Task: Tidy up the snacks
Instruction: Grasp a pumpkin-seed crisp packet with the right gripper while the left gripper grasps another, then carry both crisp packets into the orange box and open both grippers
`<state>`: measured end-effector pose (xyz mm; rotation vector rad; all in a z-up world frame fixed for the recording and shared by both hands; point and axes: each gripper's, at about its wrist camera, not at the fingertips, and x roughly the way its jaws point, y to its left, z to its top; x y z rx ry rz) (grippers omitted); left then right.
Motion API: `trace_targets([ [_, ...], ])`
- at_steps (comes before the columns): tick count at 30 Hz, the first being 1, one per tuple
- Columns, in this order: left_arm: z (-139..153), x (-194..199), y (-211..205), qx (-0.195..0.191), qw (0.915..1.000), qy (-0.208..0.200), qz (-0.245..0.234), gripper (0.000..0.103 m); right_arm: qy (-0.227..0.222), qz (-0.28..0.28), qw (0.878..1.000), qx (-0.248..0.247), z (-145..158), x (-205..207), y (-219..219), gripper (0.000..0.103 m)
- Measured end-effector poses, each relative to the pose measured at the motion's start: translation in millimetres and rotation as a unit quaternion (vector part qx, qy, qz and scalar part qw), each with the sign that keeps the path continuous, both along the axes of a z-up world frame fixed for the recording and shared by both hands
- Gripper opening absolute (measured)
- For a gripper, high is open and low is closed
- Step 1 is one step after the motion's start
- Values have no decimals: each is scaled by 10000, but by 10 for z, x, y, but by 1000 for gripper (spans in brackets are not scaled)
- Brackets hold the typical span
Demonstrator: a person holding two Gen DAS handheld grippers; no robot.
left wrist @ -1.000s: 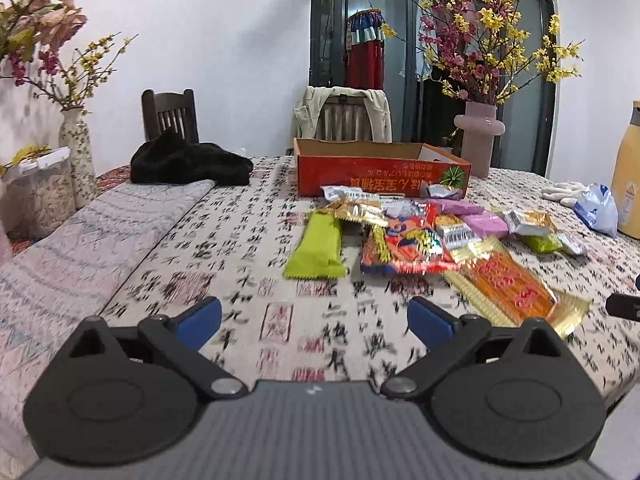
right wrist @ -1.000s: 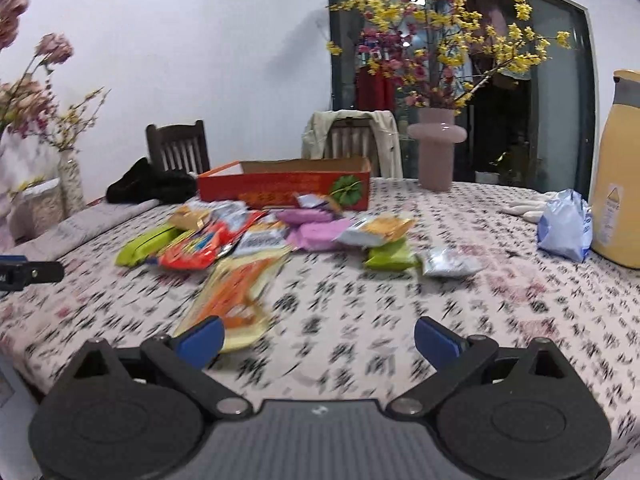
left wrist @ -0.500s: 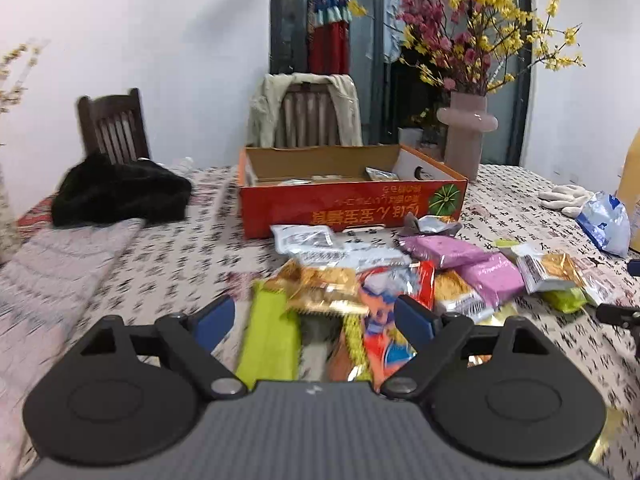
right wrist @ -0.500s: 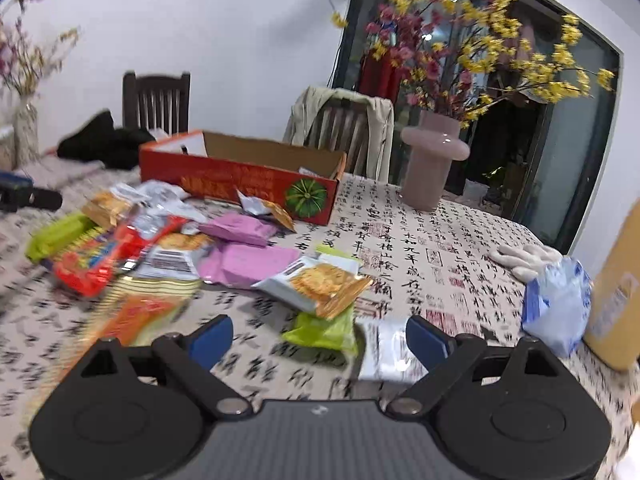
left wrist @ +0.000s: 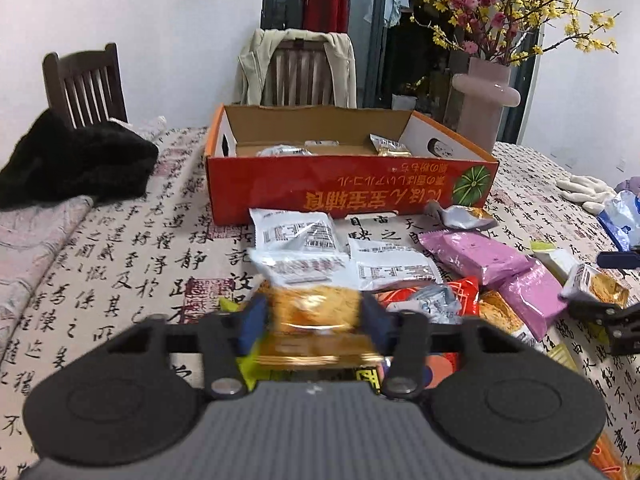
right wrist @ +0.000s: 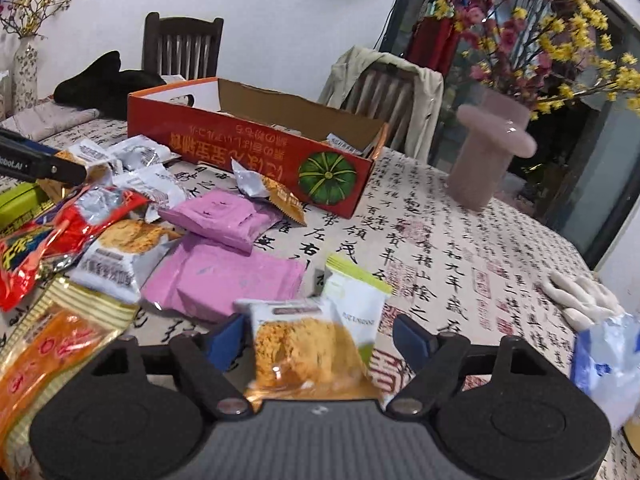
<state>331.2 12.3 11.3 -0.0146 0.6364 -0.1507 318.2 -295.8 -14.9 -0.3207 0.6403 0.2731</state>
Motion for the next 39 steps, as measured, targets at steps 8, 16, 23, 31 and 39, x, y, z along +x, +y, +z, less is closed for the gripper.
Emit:
trace_targets([
  [8, 59, -100, 40, -143, 9998, -149, -65, 41, 172, -148, 9991, 348, -5, -25, -42, 45],
  [16, 226, -519, 155, -283, 9984, -468, 152, 41, -111, -309, 9974, 645, 171, -404, -122, 44],
  [23, 378, -826, 300, -284, 9967, -659, 383, 41, -469, -239, 9954, 796, 421, -705, -156, 44],
  [31, 658, -782, 407, -302, 9938, -1004, 362, 41, -735, 26, 9905, 1159, 698, -768, -159, 44],
  [39, 1091, 135, 439, -383, 9912, -1263, 116, 41, -906, 462, 9850, 1394, 1133, -66, 85, 44],
])
